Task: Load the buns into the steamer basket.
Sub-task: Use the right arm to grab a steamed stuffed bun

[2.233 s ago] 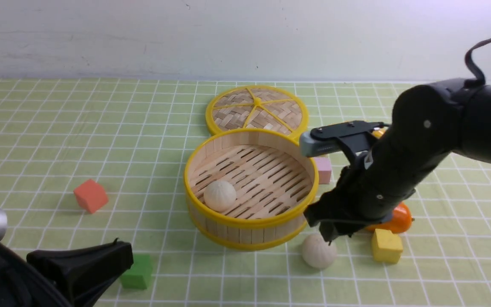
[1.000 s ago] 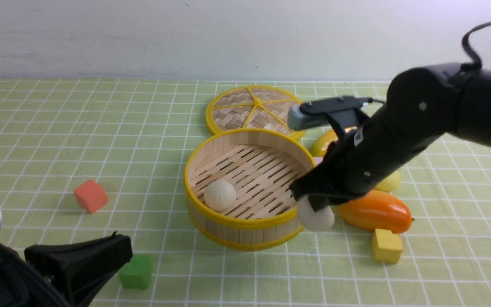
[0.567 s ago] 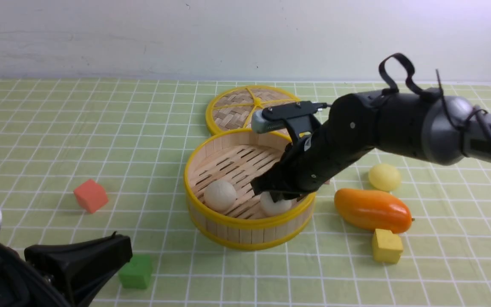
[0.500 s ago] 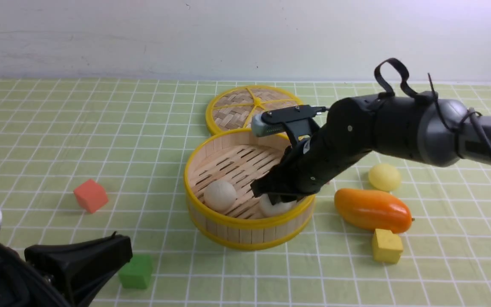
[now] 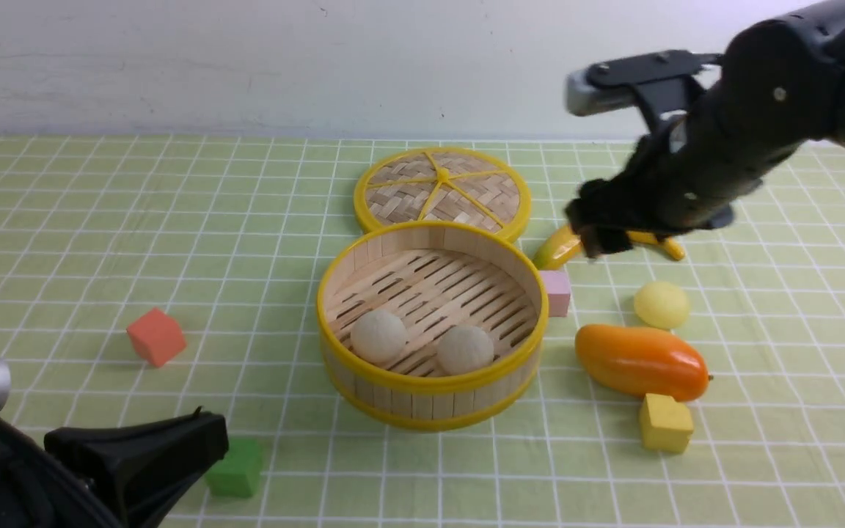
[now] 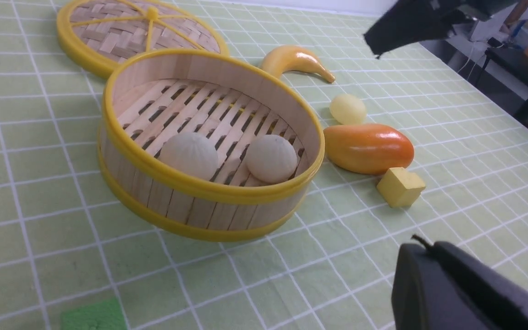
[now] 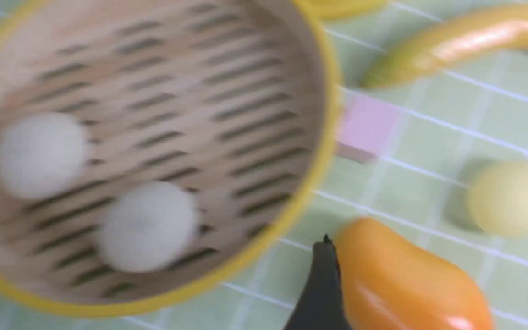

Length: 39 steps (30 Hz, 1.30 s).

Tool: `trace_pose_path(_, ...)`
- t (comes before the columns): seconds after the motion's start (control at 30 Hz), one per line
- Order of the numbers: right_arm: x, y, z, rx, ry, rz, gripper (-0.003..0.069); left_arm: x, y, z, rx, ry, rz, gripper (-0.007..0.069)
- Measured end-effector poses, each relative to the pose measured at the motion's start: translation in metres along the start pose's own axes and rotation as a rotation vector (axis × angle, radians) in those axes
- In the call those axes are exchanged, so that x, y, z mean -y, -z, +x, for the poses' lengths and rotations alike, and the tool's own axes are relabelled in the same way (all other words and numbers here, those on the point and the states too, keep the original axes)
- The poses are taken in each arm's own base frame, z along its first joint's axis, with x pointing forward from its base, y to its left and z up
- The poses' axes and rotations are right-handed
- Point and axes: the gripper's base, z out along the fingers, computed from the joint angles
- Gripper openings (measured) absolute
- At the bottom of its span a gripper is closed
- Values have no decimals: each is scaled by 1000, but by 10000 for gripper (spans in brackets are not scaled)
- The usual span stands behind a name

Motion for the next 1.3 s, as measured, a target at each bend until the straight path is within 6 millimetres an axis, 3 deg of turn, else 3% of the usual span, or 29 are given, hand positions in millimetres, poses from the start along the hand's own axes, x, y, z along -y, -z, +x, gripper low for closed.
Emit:
trace_pose_path(0.03,20,-16,4,-62,-51,49,498,0,0,0,0,0,0,11)
trace_pose_path(0.13,47,-47,10,-134,-124,91,431,0,0,0,0,0,0,15)
trace_pose_path(0.23,60,-73,13,-139,-158,97,377,0,0,0,0,0,0,17)
trace_pose_path(0.33,67,-84,11,-103,-180,93,360,0,0,0,0,-1,0,17)
trace_pose_path(0.77,78,-115,6,15,-205,86,356,0,0,0,0,-35,-2,24)
trace_pose_path(0.97,79,-126,9,7,-206,85,320,0,0,0,0,-41,-2,25)
trace_pose_path(1.3,79,-127,9,5,-179,85,79,0,0,0,0,-42,-2,29)
